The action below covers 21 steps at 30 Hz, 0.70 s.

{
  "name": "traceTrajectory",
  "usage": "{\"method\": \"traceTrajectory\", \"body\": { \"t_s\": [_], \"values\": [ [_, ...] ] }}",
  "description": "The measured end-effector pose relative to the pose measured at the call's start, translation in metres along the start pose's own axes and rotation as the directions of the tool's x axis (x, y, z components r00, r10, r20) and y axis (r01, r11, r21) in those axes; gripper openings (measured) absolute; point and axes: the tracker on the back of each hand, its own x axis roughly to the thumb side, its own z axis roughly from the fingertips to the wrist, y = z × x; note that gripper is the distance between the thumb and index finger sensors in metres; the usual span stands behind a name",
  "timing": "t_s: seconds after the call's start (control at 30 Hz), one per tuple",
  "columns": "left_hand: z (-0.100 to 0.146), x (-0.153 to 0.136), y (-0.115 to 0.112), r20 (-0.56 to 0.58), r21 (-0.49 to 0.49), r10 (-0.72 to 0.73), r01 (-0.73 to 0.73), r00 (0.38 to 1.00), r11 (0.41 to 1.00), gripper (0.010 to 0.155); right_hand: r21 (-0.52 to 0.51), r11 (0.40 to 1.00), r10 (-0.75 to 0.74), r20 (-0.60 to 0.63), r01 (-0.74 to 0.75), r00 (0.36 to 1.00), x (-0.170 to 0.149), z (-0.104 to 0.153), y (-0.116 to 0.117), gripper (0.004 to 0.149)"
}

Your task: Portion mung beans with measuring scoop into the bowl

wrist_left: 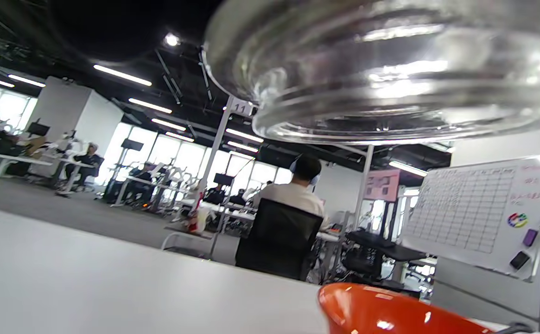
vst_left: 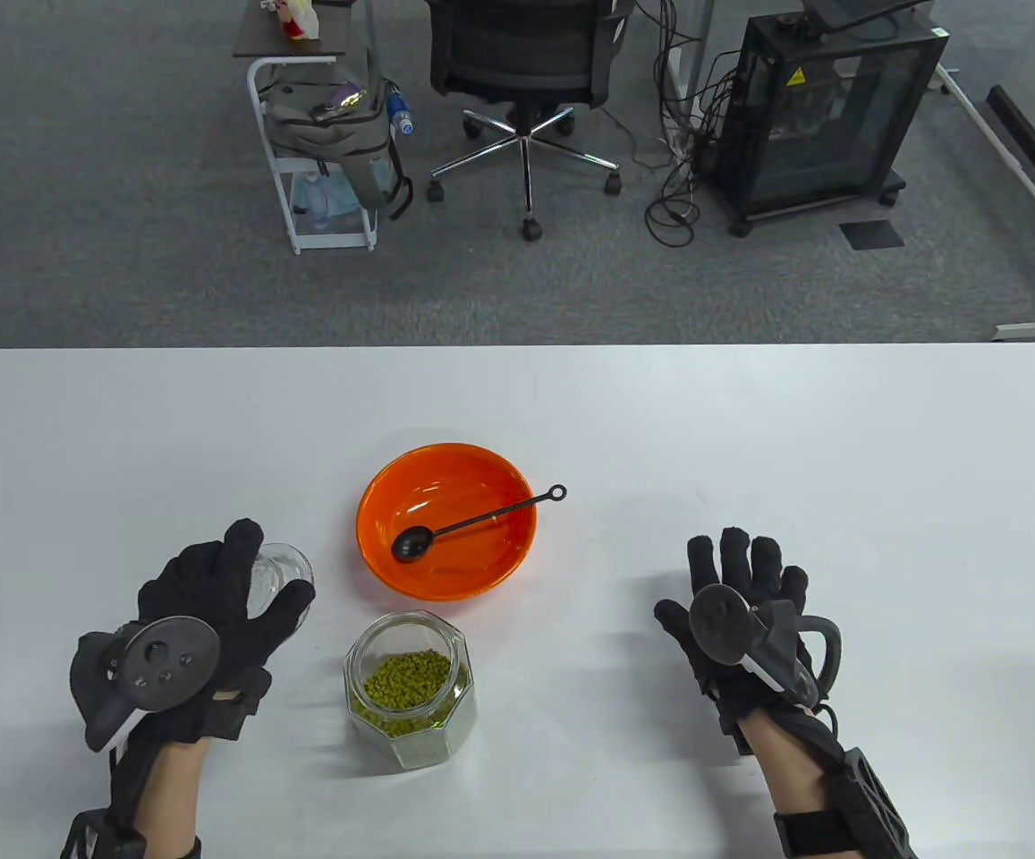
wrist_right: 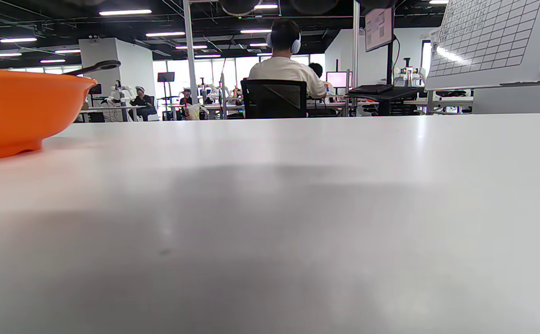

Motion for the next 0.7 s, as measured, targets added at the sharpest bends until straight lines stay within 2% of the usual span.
{"method": "traceTrajectory", "body": {
  "t_s": [0.4, 0.7],
  "values": [
    [-0.006, -0.052, -0.043, -0.192, -0.161, -0.089, 0.058, 0.977, 0.985, 0.088, -0.002, 1.0, -0.013, 0.005, 0.013, 1.0, 0.0, 0.0, 0.001, 0.083],
    [-0.005, -0.071, -0.065, -0.288, -0.263, -0.197, 0.121, 0.937, 0.957, 0.088, 0.003, 1.0, -0.013, 0.006, 0.013, 1.0, -0.001, 0.0, 0.001, 0.083]
  ]
}}
